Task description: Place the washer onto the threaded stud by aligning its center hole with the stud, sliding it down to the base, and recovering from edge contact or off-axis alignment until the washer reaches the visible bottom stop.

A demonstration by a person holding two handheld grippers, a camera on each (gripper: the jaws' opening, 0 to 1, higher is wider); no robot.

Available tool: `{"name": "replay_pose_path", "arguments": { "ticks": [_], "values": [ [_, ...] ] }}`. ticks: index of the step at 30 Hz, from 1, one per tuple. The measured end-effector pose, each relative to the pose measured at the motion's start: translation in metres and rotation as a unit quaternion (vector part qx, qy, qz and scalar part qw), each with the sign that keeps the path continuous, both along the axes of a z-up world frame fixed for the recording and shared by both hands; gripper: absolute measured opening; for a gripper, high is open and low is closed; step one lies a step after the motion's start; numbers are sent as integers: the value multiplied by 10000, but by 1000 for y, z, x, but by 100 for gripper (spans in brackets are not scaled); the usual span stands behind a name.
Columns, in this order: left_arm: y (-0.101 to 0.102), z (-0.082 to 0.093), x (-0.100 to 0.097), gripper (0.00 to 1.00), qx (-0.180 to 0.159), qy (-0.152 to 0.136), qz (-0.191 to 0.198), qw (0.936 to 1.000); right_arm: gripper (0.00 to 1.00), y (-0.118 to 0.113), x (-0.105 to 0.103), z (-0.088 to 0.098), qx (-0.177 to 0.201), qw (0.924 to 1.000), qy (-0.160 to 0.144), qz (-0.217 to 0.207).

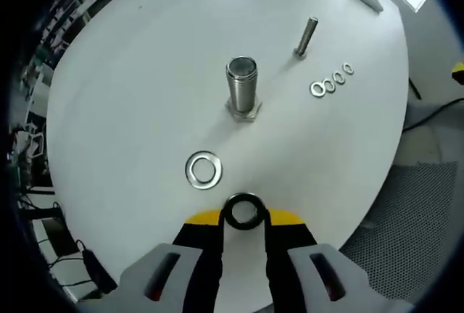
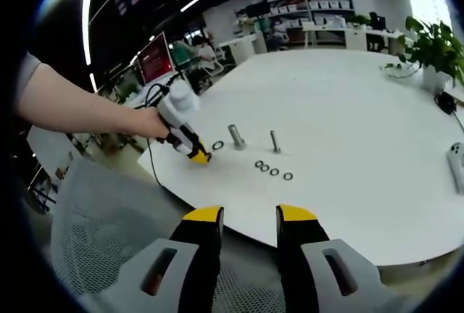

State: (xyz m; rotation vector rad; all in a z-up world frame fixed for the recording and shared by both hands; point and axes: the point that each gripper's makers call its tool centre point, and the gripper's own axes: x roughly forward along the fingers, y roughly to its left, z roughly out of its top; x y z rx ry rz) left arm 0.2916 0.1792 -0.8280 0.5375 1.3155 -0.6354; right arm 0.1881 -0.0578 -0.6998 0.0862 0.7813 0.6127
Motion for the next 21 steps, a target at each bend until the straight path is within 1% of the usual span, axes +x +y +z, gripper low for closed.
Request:
{"name": "replay_pose_path", "arguments": {
  "ticks": [5,10,11,12,16,19,21],
  "values": [
    [-5,13,8,19,-100,-164,-66,9998,31,0,0,0,5,10000,1,-1],
    [-14,33,21,19,-238,-507,-179,9983,31,0,0,0,2,10000,12,14],
    [-16,35,26,19,-277,-575,-182,9978,31,0,0,0,-1,10000,13,19],
    [-18,39,33,19,-348,-703,-184,9968,31,0,-1,0,0,10000,12,23],
    [-31,57,45,19,-574,-945,-195,9937,31,0,-1,0,3,10000,13,11],
    [-38,66,52,19,-627,-1079,-293,9917,31,0,-1,0,2,10000,18,22],
    [-43,70,55,19,-665,-1114,-340,9910,31,1,-1,0,-3,10000,21,35]
  ]
}}
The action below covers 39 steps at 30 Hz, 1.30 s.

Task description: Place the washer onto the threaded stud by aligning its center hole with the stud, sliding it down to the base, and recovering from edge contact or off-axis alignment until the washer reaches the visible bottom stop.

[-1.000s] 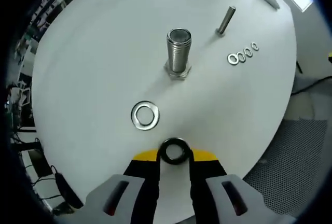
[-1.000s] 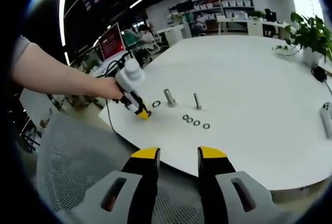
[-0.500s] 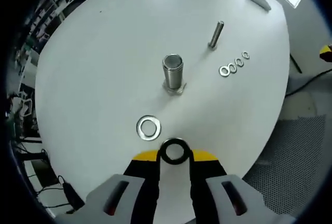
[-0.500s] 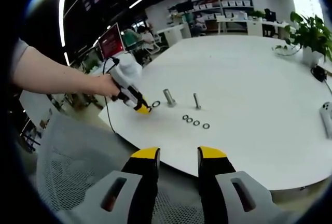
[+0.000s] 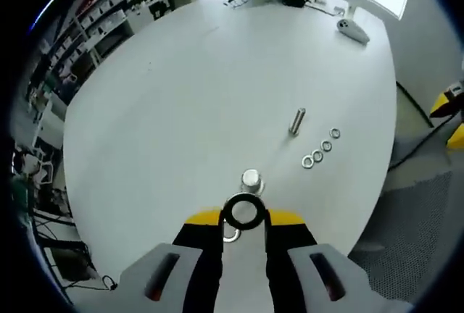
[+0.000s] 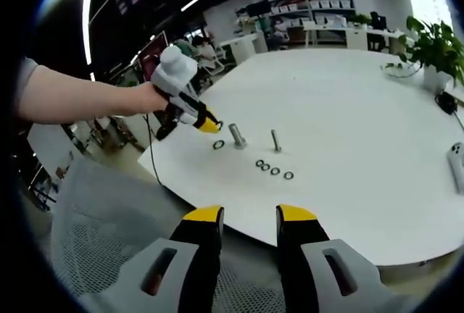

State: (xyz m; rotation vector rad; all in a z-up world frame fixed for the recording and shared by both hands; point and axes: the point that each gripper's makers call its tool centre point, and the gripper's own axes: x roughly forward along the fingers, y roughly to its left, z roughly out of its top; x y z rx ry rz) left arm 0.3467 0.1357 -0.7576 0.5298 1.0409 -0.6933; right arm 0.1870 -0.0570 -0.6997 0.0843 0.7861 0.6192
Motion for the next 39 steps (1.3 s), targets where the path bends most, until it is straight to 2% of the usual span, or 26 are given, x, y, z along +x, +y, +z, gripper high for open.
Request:
{"name": "replay_pose_path", "arguments": {
  "ticks": [19,31,39],
  "values": [
    [-24,-10,12,19,146,123,-411,9990,31,-2,2,1,22,10000,-21,-88],
    [-25,-23,14,19,367,297,-598,9971,31,-3,2,0,17,9999,-8,-126],
    [-25,-40,16,19,552,402,-767,9947,31,-4,2,-1,-5,9999,0,-127]
  ]
}}
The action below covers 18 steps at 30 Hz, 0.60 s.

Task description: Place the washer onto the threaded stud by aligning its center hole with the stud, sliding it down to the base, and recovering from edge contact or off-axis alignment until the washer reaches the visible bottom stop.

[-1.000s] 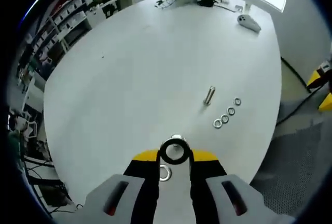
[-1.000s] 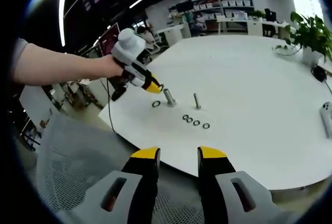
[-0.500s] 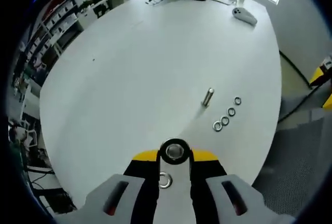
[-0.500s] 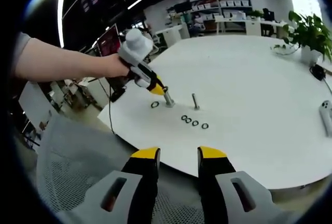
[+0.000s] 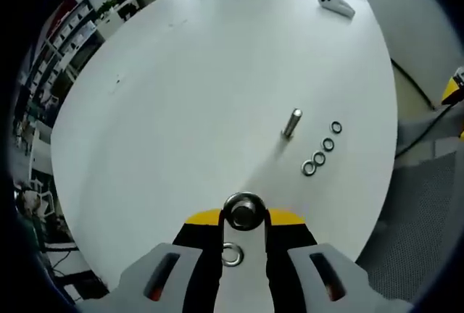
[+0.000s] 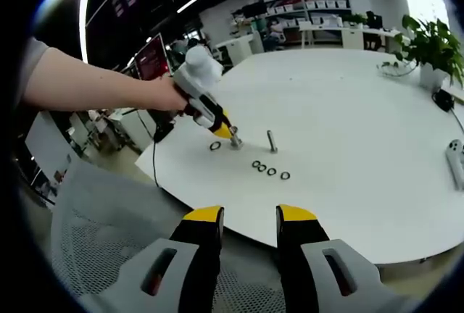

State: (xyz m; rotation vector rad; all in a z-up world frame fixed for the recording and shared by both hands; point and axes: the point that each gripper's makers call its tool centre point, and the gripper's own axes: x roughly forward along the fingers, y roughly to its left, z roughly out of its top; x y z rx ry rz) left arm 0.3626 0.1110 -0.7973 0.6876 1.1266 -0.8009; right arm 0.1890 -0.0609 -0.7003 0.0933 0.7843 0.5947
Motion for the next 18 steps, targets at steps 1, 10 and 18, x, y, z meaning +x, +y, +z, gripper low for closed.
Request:
{"name": "replay_pose_path", "arguments": {
  "ticks": [1,10,18],
  "values": [
    [-2,3,-6,19,21,18,15,10000,31,0,0,0,-2,10000,1,2],
    [-5,-13,-12,19,183,204,-1,9996,31,-1,0,-1,-22,10000,16,-23],
    [-5,-21,-12,20,226,246,-88,9994,31,-2,0,-2,-37,10000,29,-20]
  ]
}}
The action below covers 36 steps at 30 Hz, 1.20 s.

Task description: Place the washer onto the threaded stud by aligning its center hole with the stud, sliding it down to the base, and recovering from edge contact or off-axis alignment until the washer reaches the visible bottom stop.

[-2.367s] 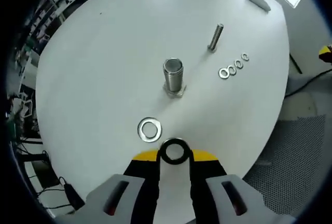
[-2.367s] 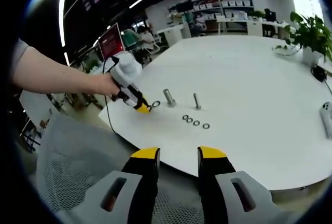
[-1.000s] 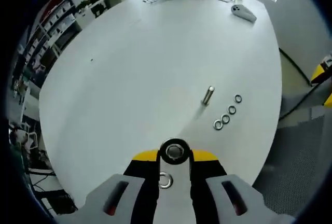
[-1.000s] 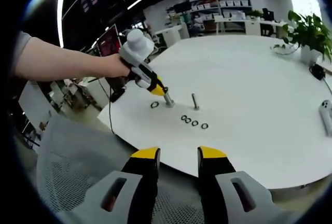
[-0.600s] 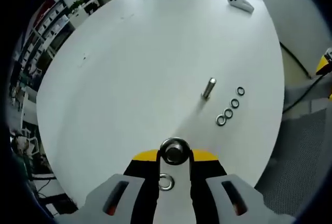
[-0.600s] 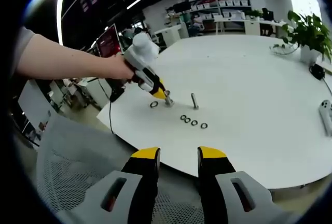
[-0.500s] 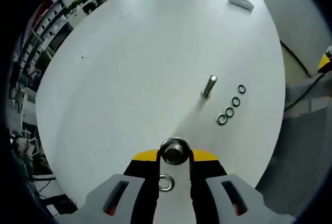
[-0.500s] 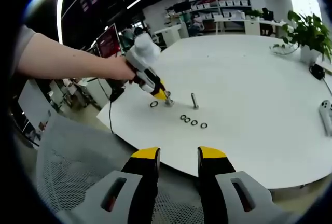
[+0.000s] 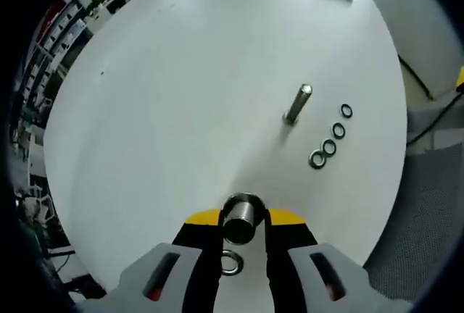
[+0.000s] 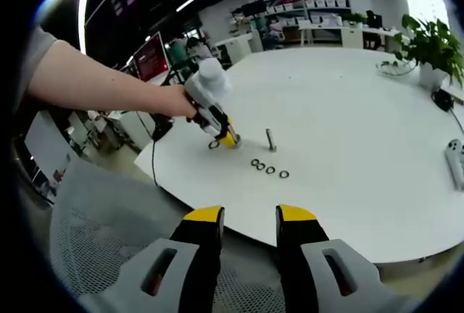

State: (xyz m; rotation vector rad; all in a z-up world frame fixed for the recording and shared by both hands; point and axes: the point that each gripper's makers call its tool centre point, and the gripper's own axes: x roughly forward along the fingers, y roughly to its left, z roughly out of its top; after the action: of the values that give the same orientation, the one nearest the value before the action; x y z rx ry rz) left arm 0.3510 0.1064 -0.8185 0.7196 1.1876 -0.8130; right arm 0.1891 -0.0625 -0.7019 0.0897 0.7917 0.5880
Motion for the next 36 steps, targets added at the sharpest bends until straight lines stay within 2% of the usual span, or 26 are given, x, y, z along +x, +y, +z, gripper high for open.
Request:
{"name": "replay_pose_path", "arguments": {
  "ticks": [8,12,18,21,24,29,36],
  "values": [
    [1,0,1,21,-177,-18,55,9998,31,1,-1,-1,-22,10000,17,30],
    [5,2,2,30,-160,-148,40,9998,31,1,-1,-1,-22,10000,21,39],
    [22,-1,-3,29,-122,-65,223,9997,31,1,-1,-1,-24,10000,17,57],
    [39,-4,-4,29,-12,3,379,9993,31,2,-2,-1,-34,10000,15,75],
    [52,-5,-6,29,-111,58,812,9966,31,2,-2,-1,-40,9999,7,97],
    [68,-10,-11,29,-115,185,1165,9930,31,2,-2,-1,-45,9999,12,92],
    [68,-12,-11,30,-202,225,1410,9896,31,2,-2,-1,-41,10000,1,89]
  ]
}}
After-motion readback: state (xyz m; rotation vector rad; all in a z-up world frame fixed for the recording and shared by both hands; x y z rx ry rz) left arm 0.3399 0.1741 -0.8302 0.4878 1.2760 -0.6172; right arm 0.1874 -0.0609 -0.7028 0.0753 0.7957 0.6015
